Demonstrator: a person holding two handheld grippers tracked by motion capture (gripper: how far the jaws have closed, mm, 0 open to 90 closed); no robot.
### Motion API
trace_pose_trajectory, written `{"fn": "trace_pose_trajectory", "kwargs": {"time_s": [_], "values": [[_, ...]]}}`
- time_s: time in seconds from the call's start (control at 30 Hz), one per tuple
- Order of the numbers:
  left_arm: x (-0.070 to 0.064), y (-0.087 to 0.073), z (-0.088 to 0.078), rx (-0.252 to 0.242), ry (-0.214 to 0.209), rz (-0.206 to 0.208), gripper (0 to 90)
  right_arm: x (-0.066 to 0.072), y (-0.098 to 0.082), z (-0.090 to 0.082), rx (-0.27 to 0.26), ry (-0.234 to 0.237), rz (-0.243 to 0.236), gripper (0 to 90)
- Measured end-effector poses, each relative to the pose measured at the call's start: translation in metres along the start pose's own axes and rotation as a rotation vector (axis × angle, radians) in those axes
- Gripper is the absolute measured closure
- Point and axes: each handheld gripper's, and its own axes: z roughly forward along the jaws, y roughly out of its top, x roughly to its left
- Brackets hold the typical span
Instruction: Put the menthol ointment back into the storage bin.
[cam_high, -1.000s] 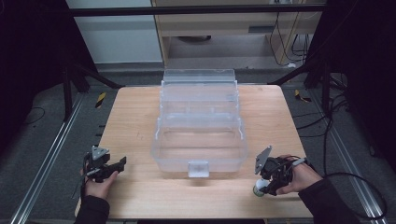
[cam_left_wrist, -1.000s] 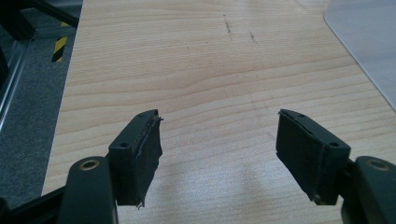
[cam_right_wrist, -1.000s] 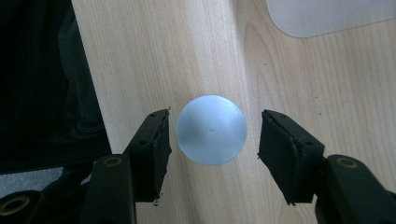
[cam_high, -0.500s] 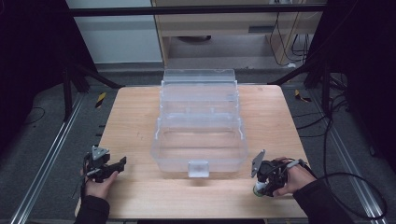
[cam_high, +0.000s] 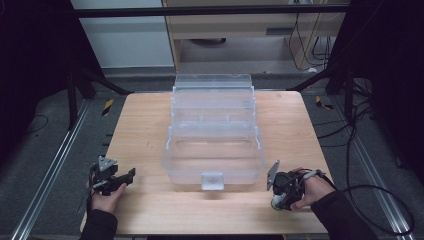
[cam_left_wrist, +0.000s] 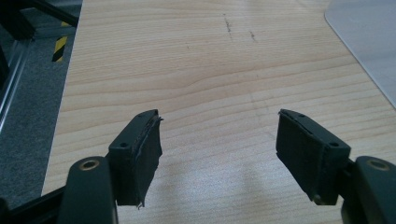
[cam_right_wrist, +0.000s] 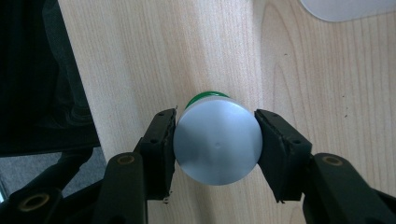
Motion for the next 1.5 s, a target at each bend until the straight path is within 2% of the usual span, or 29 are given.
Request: {"fn": "trace_pose_trajectory", "kwargs": {"time_s": [0.17,0.37,0.53,0.57,0.63,0.93,1.2,1.37,1.5], "values": [[0.0,0.0,0.0,0.001,0.0,-0.001,30.5,-0.002,0.002,-0.001,0.012,0.008,0.013,50.4],[0.0,0.0,0.0,0.001,0.001,0.0,30.5,-0.003,0.002,-0.011,-0.014,-0.007,0.038,50.4],[0.0,0.0,0.0,-0.001,0.001,-0.002,30.5,-0.004,0.004,-0.026,-0.028,-0.023,0.051,50.5],[0.0,0.0,-0.001,-0.002,0.002,-0.004,30.5,-0.004,0.006,-0.035,-0.041,-0.027,0.067,50.5],[0.0,0.0,0.0,-0.002,0.003,-0.005,30.5,-0.004,0.006,-0.038,-0.05,-0.029,0.071,50.4],[0.001,0.0,0.001,0.006,0.0,-0.006,30.8,-0.008,0.013,-0.071,-0.099,-0.064,0.102,50.5],[0.0,0.0,0.001,0.006,-0.002,-0.006,30.8,-0.015,0.019,-0.094,-0.149,-0.059,0.128,50.5],[0.001,0.0,0.002,0.008,-0.005,-0.004,30.8,-0.018,0.021,-0.106,-0.166,-0.064,0.138,50.4],[0.001,0.0,0.001,0.006,-0.005,-0.005,30.8,-0.019,0.023,-0.112,-0.157,-0.063,0.142,50.4]]}}
